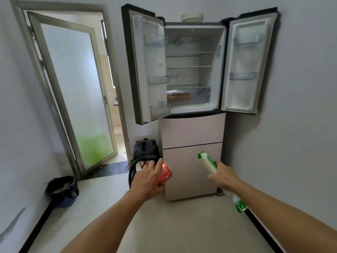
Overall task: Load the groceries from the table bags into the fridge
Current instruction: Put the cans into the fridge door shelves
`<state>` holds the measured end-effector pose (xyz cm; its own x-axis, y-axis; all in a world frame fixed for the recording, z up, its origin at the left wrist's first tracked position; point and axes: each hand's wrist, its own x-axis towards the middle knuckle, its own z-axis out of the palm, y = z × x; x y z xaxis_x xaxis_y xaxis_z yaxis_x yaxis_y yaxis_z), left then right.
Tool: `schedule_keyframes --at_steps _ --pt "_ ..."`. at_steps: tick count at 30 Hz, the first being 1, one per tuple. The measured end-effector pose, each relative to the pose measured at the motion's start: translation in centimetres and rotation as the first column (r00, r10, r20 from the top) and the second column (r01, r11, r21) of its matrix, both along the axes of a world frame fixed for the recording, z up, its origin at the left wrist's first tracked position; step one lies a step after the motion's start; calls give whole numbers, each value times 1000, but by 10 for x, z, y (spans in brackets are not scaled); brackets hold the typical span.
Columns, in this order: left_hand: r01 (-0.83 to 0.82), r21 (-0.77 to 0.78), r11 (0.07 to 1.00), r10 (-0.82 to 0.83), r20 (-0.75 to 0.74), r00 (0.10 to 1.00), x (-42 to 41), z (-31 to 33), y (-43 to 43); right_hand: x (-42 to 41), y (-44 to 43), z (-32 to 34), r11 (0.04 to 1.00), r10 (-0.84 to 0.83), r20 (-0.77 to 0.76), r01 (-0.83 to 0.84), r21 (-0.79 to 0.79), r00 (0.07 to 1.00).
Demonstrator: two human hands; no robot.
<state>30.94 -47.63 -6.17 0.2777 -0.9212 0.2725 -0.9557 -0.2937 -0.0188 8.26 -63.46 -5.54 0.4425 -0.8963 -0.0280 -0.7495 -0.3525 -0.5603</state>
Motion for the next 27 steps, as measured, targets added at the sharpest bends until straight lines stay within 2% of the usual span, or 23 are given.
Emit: schedule_keyframes --at_steps 4,11,16,23,27 --pt "7 -3 1000 -7 23 1000 40 13 -84 31 -74 4 1000 -1 10 1 -21 1000" --pt "-28 -86 996 24 -50 998 122 70 -222 105 -197 40 997 -5 39 8 -72 999" --pt "-74 -138 988 70 -30 997 166 103 -299 148 -269 43 996 53 24 -52 -69 998" --pt "-194 -222 956 195 -17 981 223 133 -404 217 -385 43 988 140 66 -135 -80 988" --pt "-291 -186 939 296 0 955 248 140 -467 253 -459 44 979 188 66 -182 -90 980"
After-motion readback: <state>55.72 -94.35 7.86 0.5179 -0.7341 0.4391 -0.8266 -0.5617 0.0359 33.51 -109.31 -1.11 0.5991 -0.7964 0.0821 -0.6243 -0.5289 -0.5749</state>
